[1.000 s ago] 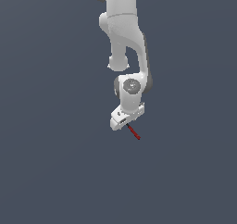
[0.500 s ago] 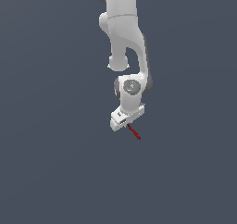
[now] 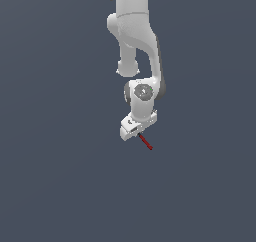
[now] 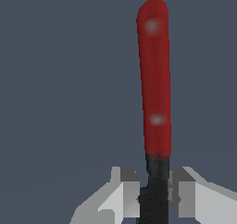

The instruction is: Pick up the object and move it to a goal position.

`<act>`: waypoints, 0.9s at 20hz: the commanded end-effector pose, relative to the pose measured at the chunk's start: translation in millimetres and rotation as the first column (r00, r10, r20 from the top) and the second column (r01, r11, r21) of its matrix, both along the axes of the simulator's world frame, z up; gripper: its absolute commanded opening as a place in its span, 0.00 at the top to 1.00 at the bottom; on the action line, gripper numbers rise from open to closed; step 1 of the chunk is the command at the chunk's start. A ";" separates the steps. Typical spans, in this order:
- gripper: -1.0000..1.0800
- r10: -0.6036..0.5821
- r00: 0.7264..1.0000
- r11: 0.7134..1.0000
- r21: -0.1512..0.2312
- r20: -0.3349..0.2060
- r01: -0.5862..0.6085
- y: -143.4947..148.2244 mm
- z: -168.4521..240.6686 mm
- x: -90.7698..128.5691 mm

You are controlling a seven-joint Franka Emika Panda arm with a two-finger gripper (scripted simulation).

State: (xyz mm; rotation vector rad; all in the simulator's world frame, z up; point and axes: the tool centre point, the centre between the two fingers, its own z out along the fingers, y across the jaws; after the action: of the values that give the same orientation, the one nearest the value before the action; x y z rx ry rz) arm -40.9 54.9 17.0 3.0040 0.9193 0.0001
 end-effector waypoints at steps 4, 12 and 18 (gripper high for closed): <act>1.00 0.001 1.000 1.000 0.000 0.001 -0.001 10.4 22.3 -3.7; 1.00 0.001 1.000 1.000 -0.002 0.001 -0.001 39.2 83.9 -14.9; 1.00 0.002 1.000 1.000 -0.002 0.001 -0.002 69.6 149.0 -26.2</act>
State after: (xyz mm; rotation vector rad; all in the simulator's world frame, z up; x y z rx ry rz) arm -63.7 116.5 148.7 3.0017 0.9207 -0.0003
